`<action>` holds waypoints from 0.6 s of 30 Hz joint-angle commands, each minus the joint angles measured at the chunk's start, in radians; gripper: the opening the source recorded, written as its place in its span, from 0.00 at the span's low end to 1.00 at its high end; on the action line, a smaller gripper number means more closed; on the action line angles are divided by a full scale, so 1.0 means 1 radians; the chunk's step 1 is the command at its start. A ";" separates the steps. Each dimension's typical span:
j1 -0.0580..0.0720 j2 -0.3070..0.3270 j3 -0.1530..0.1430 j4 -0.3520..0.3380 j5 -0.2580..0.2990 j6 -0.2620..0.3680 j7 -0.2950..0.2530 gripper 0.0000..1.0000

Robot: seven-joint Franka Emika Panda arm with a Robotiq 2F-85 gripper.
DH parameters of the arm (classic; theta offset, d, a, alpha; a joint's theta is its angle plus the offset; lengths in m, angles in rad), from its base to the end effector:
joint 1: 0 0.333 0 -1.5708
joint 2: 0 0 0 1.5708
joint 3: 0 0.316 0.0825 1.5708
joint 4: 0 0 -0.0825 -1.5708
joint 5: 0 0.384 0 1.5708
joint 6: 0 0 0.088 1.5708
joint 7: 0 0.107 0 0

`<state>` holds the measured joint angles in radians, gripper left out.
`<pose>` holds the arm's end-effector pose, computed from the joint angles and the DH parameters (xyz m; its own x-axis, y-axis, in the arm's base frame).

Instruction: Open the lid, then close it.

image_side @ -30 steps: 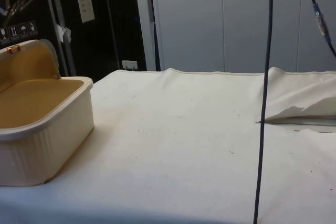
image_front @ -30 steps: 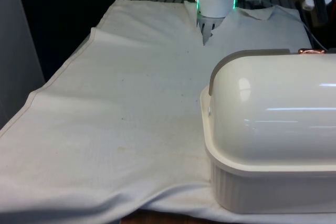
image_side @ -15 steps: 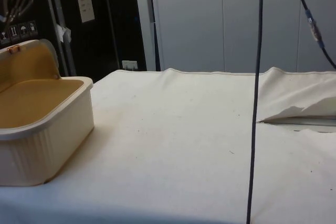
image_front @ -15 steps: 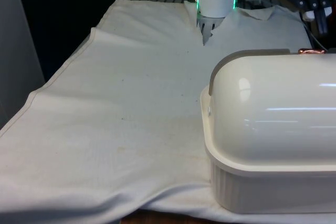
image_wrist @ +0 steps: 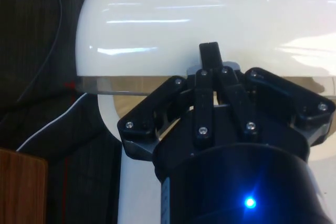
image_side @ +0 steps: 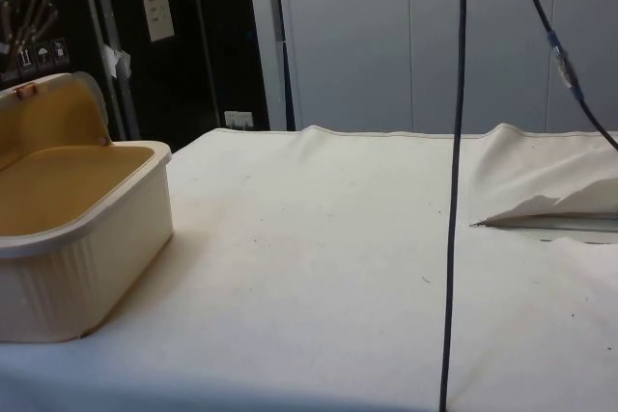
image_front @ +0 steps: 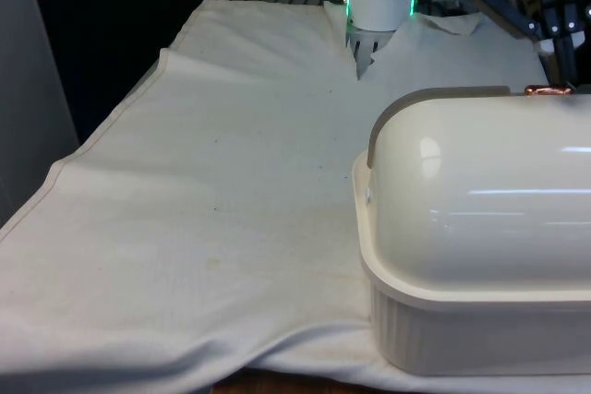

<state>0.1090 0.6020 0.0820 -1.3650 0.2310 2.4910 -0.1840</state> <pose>0.7517 0.1285 0.4269 0.8495 0.1265 0.5121 0.2420 -0.9561 -0.1654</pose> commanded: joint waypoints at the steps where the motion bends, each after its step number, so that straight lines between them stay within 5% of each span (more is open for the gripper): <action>1: 0.004 0.004 -0.007 0.008 -0.006 -0.016 0.012 0.00; 18: 0.007 0.015 -0.007 0.004 -0.006 -0.089 0.027 0.00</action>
<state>0.1110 0.6140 0.0810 -1.3620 0.2310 2.4170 -0.1710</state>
